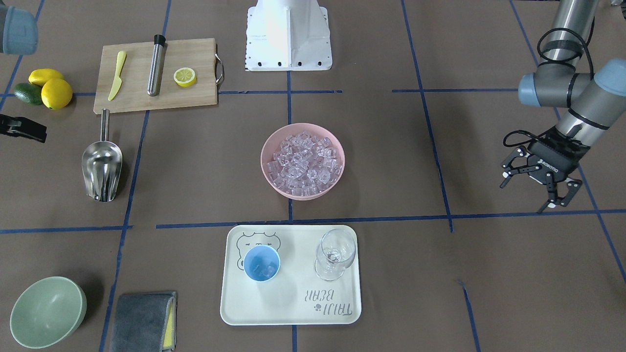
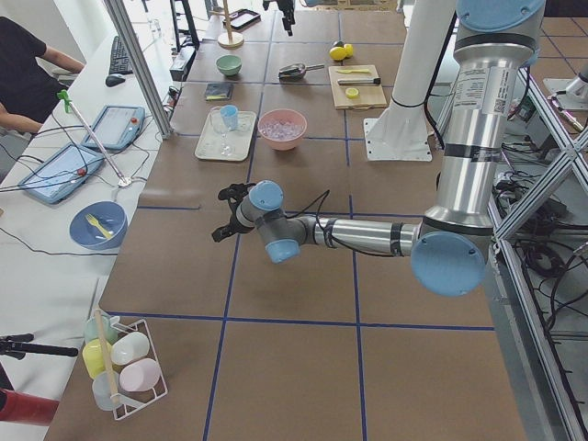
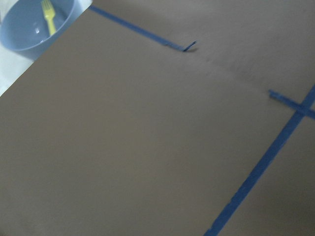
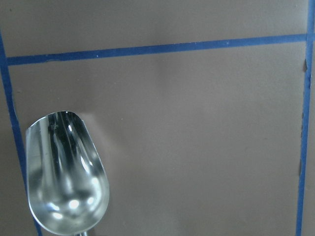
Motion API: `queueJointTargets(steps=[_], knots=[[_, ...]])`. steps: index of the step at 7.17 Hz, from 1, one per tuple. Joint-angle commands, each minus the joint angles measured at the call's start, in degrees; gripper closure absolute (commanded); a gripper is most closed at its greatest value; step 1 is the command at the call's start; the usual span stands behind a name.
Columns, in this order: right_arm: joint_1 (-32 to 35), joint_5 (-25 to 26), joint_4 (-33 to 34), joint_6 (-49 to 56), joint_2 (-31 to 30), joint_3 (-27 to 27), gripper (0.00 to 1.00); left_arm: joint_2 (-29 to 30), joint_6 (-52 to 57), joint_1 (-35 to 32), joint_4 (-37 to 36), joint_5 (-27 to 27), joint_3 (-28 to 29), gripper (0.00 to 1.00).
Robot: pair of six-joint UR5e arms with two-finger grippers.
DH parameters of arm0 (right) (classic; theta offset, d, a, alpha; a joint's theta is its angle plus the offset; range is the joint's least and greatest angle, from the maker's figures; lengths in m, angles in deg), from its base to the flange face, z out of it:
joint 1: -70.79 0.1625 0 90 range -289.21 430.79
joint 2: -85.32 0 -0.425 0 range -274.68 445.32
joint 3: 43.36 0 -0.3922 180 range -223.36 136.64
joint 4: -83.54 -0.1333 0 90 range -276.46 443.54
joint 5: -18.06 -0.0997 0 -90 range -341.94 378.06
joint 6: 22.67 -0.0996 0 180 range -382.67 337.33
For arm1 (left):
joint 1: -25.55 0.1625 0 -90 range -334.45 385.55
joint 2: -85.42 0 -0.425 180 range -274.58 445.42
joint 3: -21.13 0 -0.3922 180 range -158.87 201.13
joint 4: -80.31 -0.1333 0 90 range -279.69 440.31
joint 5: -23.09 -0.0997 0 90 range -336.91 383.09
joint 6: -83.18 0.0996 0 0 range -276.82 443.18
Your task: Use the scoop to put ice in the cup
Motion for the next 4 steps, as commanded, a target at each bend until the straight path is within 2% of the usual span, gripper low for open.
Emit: queueJointTargets(steps=[1, 3, 4], knots=[[2.58, 0.47, -10.36, 0.06, -2.55, -2.85, 0.0, 0.69, 0.06, -5.4, -13.11, 2.47, -0.39, 0.0], [5.48, 0.91, -16.1, 4.33, -2.91, -7.95, 0.0, 1.49, -0.02, -16.17, -24.02, 19.2, -1.17, 0.0], [6.28, 0.73, -17.52, 5.06, -3.0, -9.28, 0.0, 1.84, -0.11, -18.85, -32.7, 24.07, -2.92, 0.0]])
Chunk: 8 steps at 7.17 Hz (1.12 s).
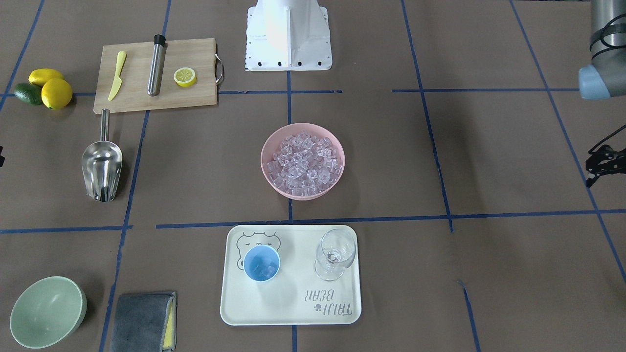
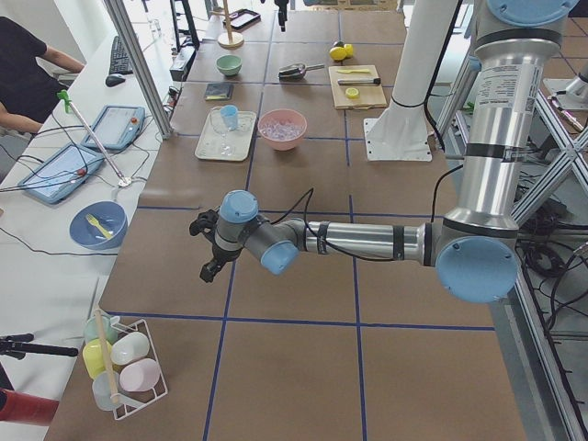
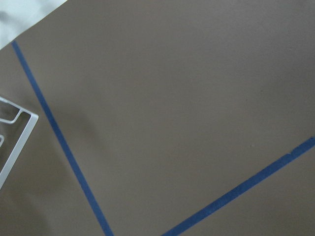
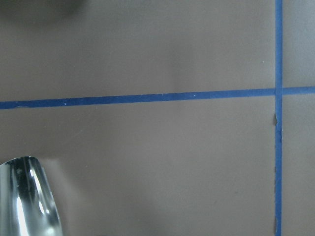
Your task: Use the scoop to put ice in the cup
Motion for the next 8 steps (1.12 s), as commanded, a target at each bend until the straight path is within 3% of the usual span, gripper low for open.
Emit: queueJointTargets(steps=[1, 2, 6, 8], knots=[[1.86, -0.28, -3.6, 1.82, -0.22, -2.56, 0.0, 1.82, -0.08, -4.67, -19.17, 6.89, -4.02, 0.0], [2.21, -0.36, -5.44, 1.91, -0.22, -3.43, 0.0, 1.83, -0.34, -4.59, -22.76, 6.8, -4.04, 0.0], [7.03, -3.68, -12.66, 7.33, -1.7, -8.1, 0.0, -0.36, -0.51, -4.67, -23.14, 7.5, -3.78, 0.0], [8.54, -5.28, -12.84, 10.25, -2.84, -7.92, 0.0, -0.89, -0.08, -6.24, -23.23, 13.61, -4.04, 0.0]])
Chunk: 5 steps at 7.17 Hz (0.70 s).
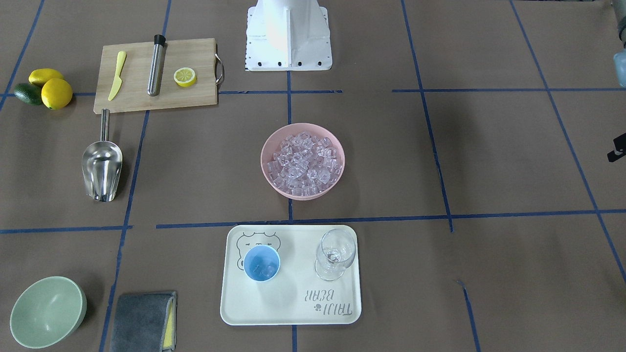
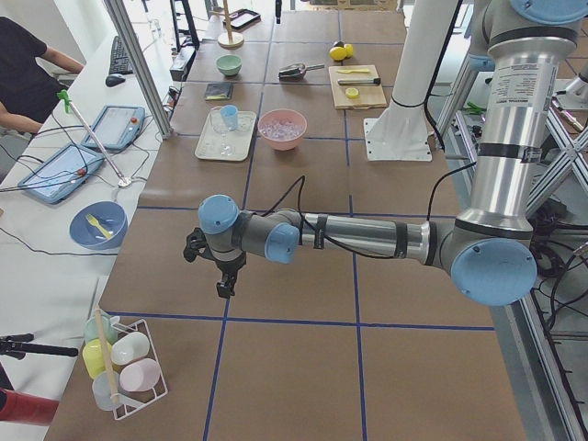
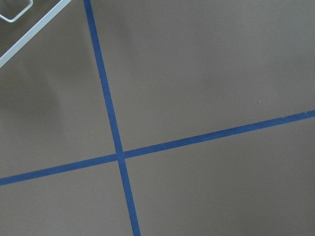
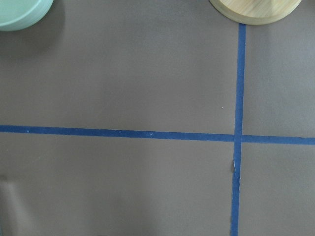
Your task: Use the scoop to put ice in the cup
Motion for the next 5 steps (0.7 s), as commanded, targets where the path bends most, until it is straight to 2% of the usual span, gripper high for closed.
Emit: queueJointTargets(steps=[1, 3, 4, 5], knots=[[0.91, -0.94, -0.48, 3.41, -2.03, -0.33, 0.0, -1.32, 0.34, -3.25, -0.55, 5.02, -1.22, 0.0], [0.91, -0.85, -0.57, 5.01, -3.53, 0.02, 0.0, -2.81, 1.21, -4.75, -0.9, 4.42, -1.57, 0.0], [1.26, -0.85, -0.57, 5.09, -3.53, 0.2, 0.0, -3.52, 6.7, -6.33, -0.99, 2.68, -1.49, 0.0], [1.7, -0.85, -0.57, 5.27, -3.53, 0.2, 0.0, -3.44, 7.8, -6.78, -4.82, -1.25, -3.58, 0.0]])
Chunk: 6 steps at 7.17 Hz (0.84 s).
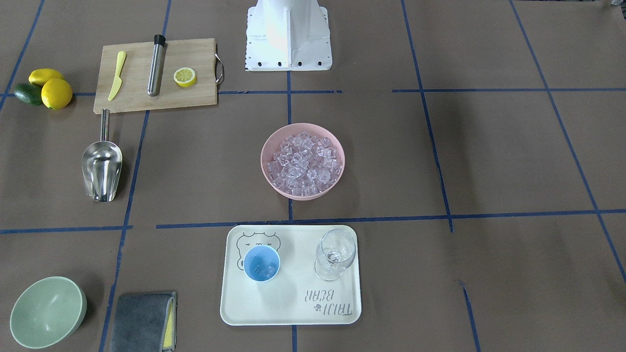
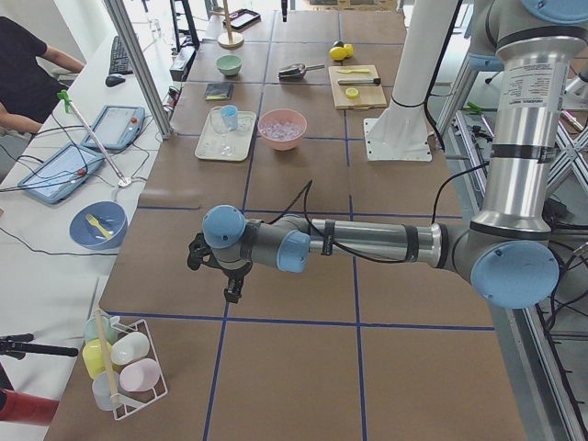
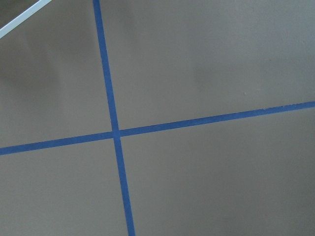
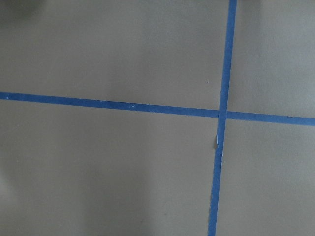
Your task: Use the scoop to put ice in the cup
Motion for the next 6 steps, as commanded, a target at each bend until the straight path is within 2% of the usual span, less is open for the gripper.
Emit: queueJointTargets(steps=[1, 2, 6], knots=[[0.79, 0.09, -0.01, 0.35, -0.08, 0.06, 0.0, -0.17, 3.3, -1.69, -9.79, -7.39, -5.57, 0.0], [0.89, 0.18, -0.01, 0.35, -0.08, -0.02, 0.0, -0.69, 7.65, -2.83, -12.03, -8.3, -5.61, 0.0], [1.24, 0.18, 0.25, 0.44, 1.15, -0.11, 0.0, -3.33, 8.4, -2.84, -11.36, -6.82, -4.82, 0.0]])
